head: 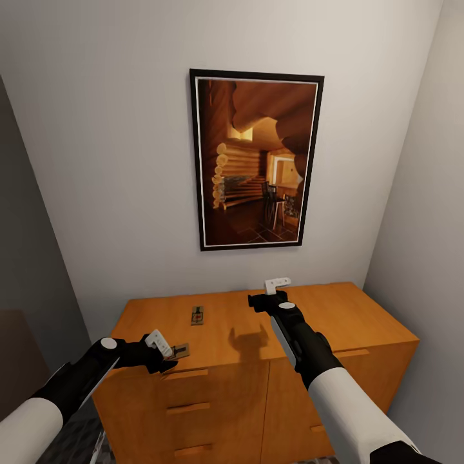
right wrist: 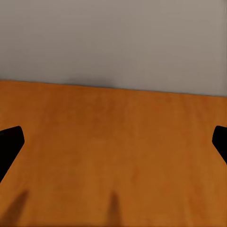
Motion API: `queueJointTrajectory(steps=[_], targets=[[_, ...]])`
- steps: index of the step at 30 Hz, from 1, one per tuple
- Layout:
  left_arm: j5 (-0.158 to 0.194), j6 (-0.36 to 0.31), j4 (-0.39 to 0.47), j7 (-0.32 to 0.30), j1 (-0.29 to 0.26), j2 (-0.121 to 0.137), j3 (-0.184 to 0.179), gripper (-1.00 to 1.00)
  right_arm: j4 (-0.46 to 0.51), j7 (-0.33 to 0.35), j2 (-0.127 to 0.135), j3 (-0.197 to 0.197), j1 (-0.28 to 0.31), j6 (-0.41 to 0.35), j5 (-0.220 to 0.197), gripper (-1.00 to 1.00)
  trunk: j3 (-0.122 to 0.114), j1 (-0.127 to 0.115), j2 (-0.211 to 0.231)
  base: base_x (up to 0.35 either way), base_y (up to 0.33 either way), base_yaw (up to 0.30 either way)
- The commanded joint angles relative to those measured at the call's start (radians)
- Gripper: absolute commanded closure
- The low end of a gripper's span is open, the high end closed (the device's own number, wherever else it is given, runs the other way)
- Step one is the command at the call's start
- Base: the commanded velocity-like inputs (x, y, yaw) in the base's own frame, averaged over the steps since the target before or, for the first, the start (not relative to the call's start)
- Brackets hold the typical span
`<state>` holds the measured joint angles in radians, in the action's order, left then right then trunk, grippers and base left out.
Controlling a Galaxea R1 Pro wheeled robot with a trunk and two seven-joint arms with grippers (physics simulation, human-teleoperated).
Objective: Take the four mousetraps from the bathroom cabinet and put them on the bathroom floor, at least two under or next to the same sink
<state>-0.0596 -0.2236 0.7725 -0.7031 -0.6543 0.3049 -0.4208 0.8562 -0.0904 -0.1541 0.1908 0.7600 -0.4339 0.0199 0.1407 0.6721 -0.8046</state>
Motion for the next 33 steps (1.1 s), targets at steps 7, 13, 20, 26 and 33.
queueJointTrajectory(steps=[7,13,20,26,33], targets=[[-0.003,-0.006,0.002,-0.003,-0.001,0.0,-0.001,-1.0,0.001,-0.005,0.0,0.003,0.001,-0.006,0.002,-1.0,0.002,0.0,-0.001,0.0,0.0,0.0],[-0.003,-0.006,0.002,-0.002,-0.001,0.0,-0.001,-1.0,0.001,-0.005,0.0,0.003,0.0,-0.006,0.002,-1.0,0.017,0.019,-0.036,0.0,0.0,0.0],[-0.003,-0.006,0.002,-0.002,-0.001,0.0,0.0,-1.0,0.001,-0.005,0.0,0.003,0.001,-0.006,0.002,-1.0,0.036,0.042,-0.078,0.0,0.0,0.0],[-0.003,-0.006,0.002,-0.001,-0.001,0.0,0.0,-1.0,0.001,-0.005,0.0,0.003,0.001,-0.006,0.003,-1.0,0.036,0.042,-0.078,0.0,0.0,0.0],[-0.003,-0.006,0.002,-0.001,-0.001,0.0,0.001,-1.0,0.001,-0.005,0.0,0.003,0.001,-0.006,0.003,-1.0,0.036,0.042,-0.078,0.0,0.0,0.0]])
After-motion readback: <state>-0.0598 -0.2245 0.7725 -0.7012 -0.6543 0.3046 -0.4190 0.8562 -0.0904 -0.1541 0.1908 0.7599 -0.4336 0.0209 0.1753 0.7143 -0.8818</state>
